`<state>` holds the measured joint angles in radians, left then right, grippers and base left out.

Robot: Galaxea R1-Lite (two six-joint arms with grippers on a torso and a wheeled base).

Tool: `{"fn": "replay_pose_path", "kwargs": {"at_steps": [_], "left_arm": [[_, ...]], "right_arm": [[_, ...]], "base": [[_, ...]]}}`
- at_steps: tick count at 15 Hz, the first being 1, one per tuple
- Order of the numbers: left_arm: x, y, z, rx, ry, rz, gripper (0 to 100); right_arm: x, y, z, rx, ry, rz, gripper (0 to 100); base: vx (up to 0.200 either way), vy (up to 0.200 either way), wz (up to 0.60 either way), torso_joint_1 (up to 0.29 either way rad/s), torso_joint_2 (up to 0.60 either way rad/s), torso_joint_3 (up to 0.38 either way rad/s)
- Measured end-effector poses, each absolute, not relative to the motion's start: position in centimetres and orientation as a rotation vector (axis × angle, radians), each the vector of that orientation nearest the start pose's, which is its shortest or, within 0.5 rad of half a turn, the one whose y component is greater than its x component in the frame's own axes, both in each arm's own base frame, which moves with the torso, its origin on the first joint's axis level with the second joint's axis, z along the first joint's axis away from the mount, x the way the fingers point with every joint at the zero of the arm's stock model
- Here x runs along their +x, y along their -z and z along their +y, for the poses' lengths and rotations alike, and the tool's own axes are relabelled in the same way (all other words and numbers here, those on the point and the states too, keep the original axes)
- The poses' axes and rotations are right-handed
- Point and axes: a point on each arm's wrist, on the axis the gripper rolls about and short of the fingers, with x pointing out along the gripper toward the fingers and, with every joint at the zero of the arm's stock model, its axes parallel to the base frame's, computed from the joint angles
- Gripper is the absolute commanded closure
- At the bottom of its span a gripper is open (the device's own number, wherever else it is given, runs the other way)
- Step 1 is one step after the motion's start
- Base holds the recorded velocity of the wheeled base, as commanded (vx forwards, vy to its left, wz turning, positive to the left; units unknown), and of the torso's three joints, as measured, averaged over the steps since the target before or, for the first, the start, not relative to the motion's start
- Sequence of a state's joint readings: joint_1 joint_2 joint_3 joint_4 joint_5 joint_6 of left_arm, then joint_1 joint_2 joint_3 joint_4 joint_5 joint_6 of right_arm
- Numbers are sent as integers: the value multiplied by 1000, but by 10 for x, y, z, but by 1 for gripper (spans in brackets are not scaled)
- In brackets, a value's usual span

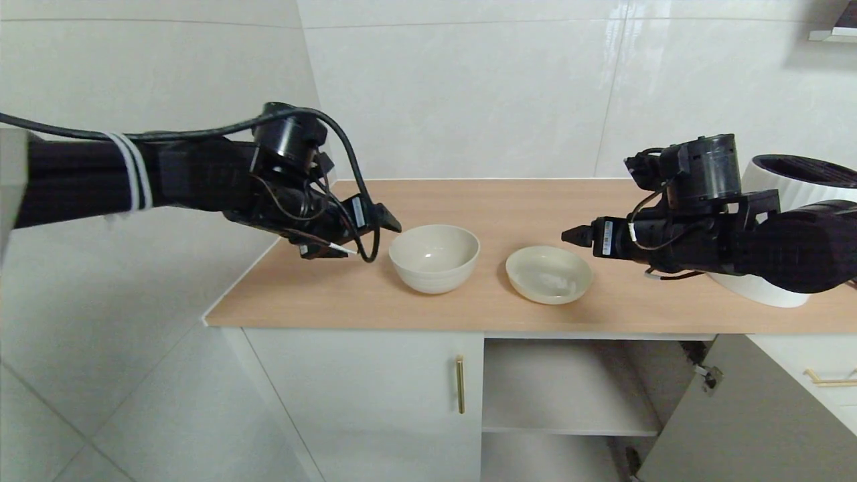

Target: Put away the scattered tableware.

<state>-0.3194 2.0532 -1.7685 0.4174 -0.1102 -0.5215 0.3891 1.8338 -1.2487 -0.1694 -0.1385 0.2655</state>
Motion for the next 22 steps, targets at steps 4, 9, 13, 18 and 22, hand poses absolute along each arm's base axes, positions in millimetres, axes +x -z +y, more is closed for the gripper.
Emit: {"fn": "replay_pose_path", "kwargs": {"at_steps": [4,9,13,18,22], "left_arm": [[406,-193,-153,-382,189,761,0],[411,-181,-158,-376,191,769,100],[412,-176,-161,-370,195,781,100],[396,-201,-156,-396,192,742,100],[349,-257,-138,-429,226,638,100]], "right_arm": [[334,-212,134,151,-191,435,0],[334,-211,134,150,-192,438,0],[334,-211,133,149,-191,437,0],[335,-211,134,142,-190,443,0],[350,-194,137,85,-80,537,0]], "base": [[0,0,0,0,0,0],[0,0,0,0,0,0],[0,0,0,0,0,0],[0,0,0,0,0,0],[0,0,0,0,0,0]]}}
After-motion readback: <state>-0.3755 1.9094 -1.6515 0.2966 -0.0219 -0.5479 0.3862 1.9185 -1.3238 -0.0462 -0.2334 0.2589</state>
